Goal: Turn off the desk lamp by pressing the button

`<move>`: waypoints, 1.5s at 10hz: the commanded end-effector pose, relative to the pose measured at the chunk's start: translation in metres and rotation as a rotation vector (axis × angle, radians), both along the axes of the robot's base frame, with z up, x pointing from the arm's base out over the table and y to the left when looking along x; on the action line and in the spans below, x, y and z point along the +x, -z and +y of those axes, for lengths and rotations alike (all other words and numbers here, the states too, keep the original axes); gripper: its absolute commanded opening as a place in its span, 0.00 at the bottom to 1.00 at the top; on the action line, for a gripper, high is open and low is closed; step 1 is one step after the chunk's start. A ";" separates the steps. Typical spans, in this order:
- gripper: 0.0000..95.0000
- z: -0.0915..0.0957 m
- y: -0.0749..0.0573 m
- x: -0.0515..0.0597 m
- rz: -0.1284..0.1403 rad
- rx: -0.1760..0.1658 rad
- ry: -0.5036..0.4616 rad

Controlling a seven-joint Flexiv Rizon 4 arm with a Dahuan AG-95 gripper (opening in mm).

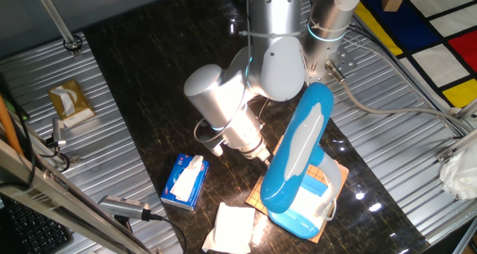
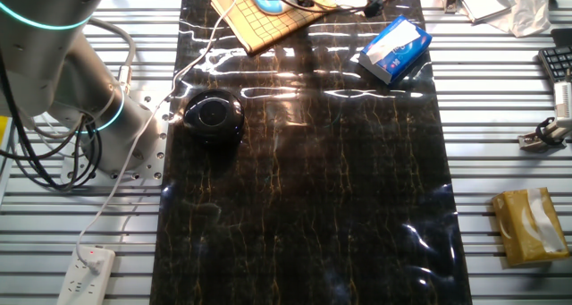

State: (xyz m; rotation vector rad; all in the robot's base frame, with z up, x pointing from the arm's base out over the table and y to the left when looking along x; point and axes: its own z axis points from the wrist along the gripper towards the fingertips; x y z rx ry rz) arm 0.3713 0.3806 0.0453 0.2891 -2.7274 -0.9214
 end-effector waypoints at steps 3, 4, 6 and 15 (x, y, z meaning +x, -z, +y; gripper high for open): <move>0.00 -0.002 0.000 -0.001 -0.004 -0.032 -0.001; 0.00 -0.003 0.000 -0.001 -0.005 -0.032 -0.001; 0.00 -0.003 0.000 -0.001 -0.006 -0.043 -0.001; 0.00 -0.003 0.003 -0.003 -0.006 -0.079 0.001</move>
